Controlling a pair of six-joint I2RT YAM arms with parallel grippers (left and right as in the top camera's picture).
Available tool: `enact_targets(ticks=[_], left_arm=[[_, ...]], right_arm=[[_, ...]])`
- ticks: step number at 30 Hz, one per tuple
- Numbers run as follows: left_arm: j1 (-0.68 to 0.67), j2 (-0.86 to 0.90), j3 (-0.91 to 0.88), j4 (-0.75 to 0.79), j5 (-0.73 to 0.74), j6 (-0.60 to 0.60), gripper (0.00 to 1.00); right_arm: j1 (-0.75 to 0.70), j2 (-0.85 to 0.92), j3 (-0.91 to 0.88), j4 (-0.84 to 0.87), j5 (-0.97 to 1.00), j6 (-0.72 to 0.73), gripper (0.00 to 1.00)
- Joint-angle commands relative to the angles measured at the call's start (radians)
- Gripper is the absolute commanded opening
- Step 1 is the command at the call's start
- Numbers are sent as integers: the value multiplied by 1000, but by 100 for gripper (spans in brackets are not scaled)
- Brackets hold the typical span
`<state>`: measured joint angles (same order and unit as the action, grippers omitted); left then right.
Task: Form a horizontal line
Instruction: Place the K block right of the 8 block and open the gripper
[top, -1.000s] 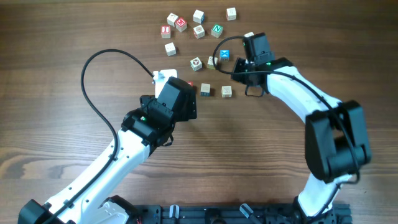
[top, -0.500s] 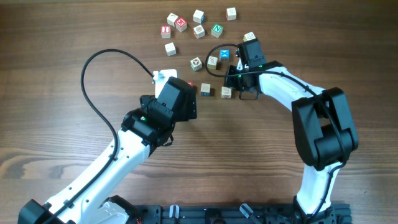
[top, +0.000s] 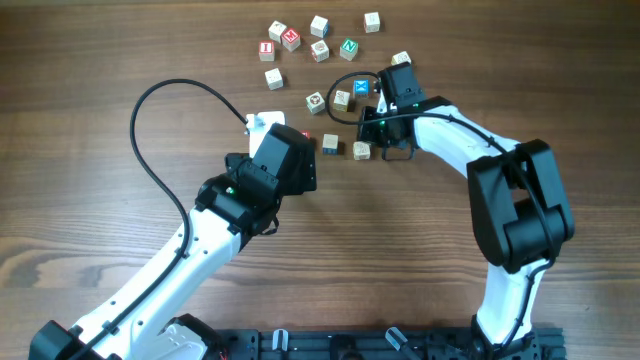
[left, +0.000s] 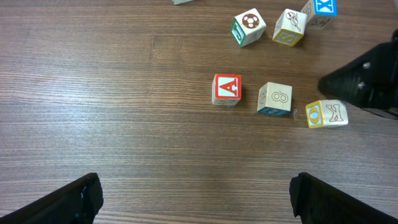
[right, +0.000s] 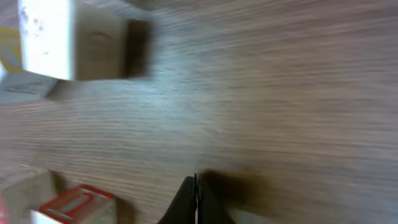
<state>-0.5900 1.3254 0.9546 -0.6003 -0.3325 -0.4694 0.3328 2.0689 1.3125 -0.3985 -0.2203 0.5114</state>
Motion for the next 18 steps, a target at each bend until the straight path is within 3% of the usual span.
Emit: enact_targets(ticks=[1, 7, 18], left_arm=[[-1, -16, -3, 0, -17, -6, 100], [-1, -16, -3, 0, -17, -6, 100], [-1, -16, -3, 0, -17, -6, 100]], right_arm=[[-32, -108, 17, -63, 78, -11, 5], [-17, -120, -15, -171, 81, 69, 4], [66, -113, -148, -77, 60, 121, 4]])
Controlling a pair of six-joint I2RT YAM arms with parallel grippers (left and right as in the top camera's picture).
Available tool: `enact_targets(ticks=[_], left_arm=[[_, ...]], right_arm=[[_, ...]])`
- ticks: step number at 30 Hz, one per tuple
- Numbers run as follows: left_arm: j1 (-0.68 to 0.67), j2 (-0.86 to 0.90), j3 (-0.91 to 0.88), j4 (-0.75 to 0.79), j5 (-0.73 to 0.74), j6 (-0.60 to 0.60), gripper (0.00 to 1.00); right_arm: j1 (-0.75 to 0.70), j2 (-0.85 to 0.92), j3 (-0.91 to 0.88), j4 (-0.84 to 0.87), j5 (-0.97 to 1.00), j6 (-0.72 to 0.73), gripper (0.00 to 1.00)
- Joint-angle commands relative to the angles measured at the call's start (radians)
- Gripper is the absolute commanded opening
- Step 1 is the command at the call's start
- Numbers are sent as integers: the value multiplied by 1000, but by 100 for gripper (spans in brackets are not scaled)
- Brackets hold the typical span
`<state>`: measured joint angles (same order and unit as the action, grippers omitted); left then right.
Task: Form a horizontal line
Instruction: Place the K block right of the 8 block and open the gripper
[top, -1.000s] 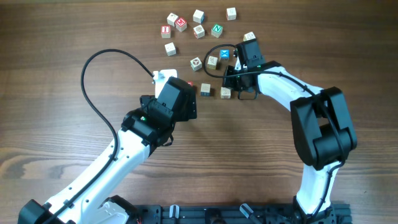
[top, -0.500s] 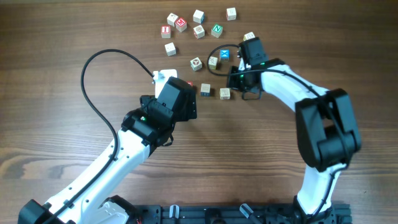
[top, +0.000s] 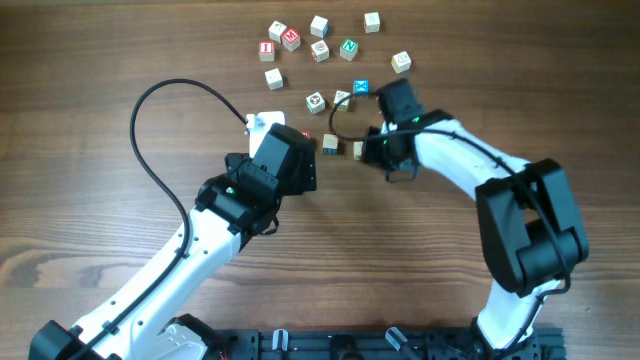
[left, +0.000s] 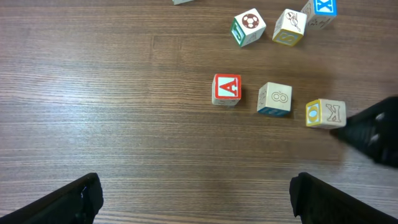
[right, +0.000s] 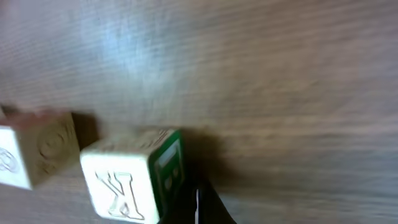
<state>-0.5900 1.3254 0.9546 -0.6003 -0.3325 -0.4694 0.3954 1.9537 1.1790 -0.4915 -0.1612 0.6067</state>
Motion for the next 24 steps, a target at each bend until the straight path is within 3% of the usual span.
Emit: enact_targets(ticks=[1, 19, 24], left_arm=[[-1, -16, -3, 0, -17, -6, 100], [-1, -16, -3, 0, -17, -6, 100], [-1, -16, -3, 0, -17, -6, 100]], right_arm=[[4, 3, -14, 16, -9, 26, 4], [6, 4, -14, 95, -103, 19, 4], [5, 4, -14, 109, -74, -65, 4]])
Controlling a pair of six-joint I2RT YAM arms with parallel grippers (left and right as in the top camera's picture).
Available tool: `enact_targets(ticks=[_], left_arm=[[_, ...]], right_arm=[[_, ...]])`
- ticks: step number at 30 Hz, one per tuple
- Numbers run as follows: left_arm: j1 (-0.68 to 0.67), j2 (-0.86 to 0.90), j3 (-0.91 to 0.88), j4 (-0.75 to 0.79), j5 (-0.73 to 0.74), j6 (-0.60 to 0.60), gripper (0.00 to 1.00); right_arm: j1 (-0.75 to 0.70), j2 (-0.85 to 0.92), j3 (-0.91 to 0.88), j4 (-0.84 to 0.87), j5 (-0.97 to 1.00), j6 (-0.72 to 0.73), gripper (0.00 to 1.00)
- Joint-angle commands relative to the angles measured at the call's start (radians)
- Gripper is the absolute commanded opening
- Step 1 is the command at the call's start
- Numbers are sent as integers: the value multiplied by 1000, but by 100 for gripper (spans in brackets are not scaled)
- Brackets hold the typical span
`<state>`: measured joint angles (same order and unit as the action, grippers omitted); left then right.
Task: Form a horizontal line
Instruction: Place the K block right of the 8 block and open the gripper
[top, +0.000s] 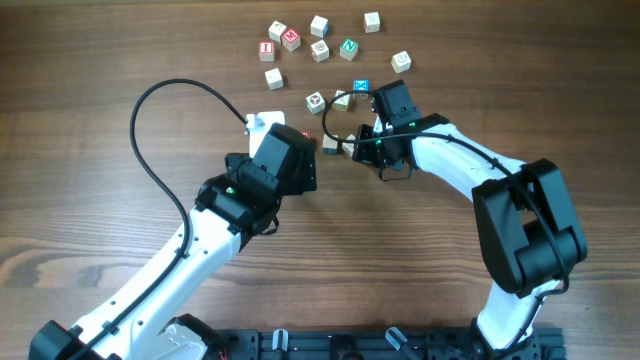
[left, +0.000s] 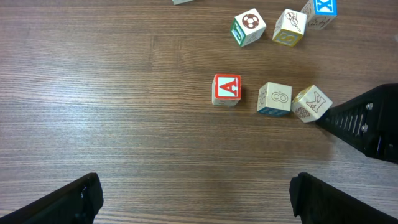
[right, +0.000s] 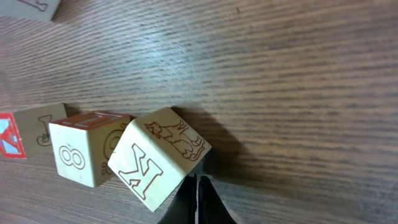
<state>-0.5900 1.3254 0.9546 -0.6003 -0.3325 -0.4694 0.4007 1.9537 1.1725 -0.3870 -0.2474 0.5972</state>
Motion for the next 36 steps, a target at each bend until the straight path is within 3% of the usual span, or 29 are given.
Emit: enact_targets(ticks=[1, 20, 36], left_arm=[[-1, -16, -3, 0, -17, -6, 100], [-1, -16, -3, 0, -17, -6, 100], [-1, -16, -3, 0, -17, -6, 100]], right_arm=[[0, 4, -8, 4, 42, -56, 5], [0, 4, -8, 135, 16, -130, 4], [-43, -16, 13, 197, 20, -61, 4]])
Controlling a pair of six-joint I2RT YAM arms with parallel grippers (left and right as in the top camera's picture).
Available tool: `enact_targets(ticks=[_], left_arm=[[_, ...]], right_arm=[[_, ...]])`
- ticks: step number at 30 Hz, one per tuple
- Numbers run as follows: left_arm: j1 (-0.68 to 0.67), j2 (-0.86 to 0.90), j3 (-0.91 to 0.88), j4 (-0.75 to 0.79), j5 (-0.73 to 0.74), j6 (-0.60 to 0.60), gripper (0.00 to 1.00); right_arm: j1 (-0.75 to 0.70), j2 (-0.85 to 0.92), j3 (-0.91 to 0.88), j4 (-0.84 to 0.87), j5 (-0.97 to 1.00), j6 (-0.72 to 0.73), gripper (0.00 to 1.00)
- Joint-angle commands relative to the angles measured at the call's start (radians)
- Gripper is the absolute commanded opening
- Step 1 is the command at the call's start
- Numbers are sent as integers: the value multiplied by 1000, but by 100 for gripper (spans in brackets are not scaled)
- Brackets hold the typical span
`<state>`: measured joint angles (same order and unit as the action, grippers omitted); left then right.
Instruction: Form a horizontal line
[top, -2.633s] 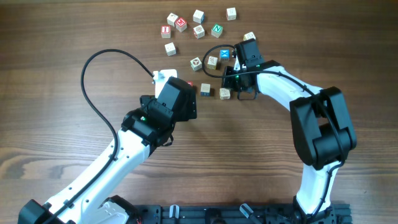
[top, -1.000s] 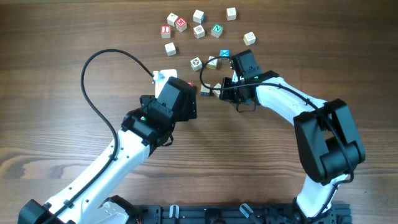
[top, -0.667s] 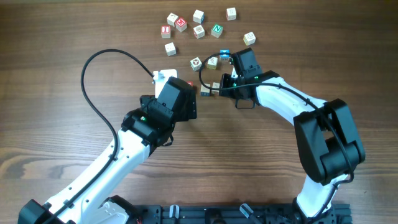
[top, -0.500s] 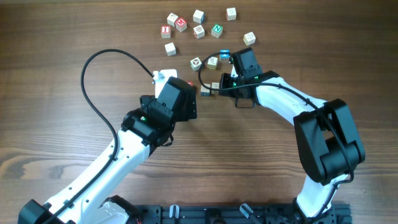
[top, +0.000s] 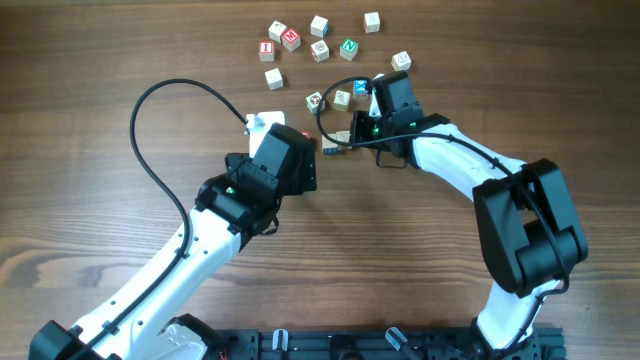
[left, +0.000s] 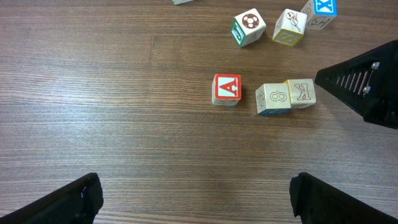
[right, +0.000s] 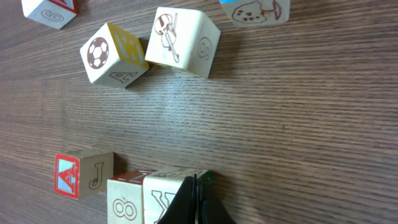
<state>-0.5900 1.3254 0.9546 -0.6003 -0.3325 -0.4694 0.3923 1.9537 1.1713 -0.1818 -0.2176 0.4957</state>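
Three wooden letter blocks lie in a row on the table: a red A block (left: 226, 90), an 8 block (left: 274, 99) and a K block (left: 300, 91). The K block touches the 8 block; a small gap separates the 8 from the A. My right gripper (right: 194, 198) is shut, empty, with its tips against the K block (right: 168, 193) on the side away from the 8 block (right: 124, 202). My left gripper (left: 196, 202) hangs open and empty, well short of the row.
A soccer-ball block (left: 249, 27), a yellow-sided block (left: 290, 27) and a blue X block (left: 323, 6) lie just beyond the row. Several more blocks are scattered at the table's far side (top: 318, 35). The left arm's black cable (top: 165, 100) loops over the table.
The K block was turned cornerwise against the 8 block; now it sits square and flush beside it, and the 8 block has shifted slightly. My right gripper stands further up beside the K block.
The K block first lay apart to the right of the 8 block, with my shut right gripper beyond it. Then the gripper was at the block's right side. Then the block was twisted against the 8 block, and now it is flush. The left arm stayed still.
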Motion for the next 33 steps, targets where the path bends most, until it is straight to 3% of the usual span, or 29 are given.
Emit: enact_targets(ticks=[1, 6, 19, 27, 33], left_arm=[[-1, -16, -3, 0, -17, -6, 100], [-1, -16, -3, 0, -17, -6, 100], [-1, -16, -3, 42, 26, -13, 100], [3, 41, -3, 112, 117, -14, 100], [162, 116, -3, 126, 273, -220, 100]], right_arm=[[-48, -23, 14, -16, -12, 56, 4], [-136, -82, 14, -64, -144, 26, 4], [-188, -125, 14, -277, -177, -19, 4], [-188, -125, 14, -264, -163, 142, 4], [-188, -125, 14, -265, -158, 200, 4]])
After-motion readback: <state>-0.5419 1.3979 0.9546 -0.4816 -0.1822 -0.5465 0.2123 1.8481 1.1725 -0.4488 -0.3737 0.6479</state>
